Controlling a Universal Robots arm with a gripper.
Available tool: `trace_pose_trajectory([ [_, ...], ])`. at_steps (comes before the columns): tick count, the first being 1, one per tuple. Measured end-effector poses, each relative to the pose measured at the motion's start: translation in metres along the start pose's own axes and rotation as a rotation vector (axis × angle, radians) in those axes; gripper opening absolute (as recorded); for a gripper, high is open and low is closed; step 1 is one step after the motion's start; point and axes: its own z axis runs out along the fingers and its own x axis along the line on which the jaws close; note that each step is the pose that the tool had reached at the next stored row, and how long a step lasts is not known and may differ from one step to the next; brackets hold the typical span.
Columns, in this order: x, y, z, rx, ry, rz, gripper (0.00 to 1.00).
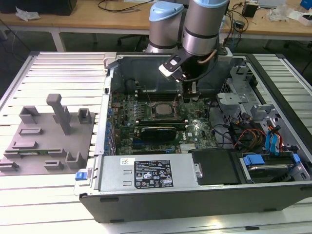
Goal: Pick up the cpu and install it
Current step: 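Close the cpu cover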
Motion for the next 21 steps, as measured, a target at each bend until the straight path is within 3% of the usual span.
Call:
trace_pose_trajectory([
  [2,-0.0002,-0.0131,-0.0001,-0.0006,0.0005,0.0,0.11],
  [5,-0.0003,-0.0201,-0.0001,-0.0008,0.0005,0.0,0.11],
  [10,-0.0003,-0.0218,0.0,-0.0005,0.0007,0.0,0.11],
  [12,-0.0003,-0.0214,0.0002,0.0235,0.0,0.0,0.11],
  [15,-0.0004,-0.0222,0.0002,0.0257,-0.0001,0.0,0.11],
  [17,-0.0007,-0.0284,0.0005,0.0254,0.0006,0.0,0.11],
  [21,-0.0021,-0.033,0.0019,0.0255,0.0007,0.0,0.11],
])
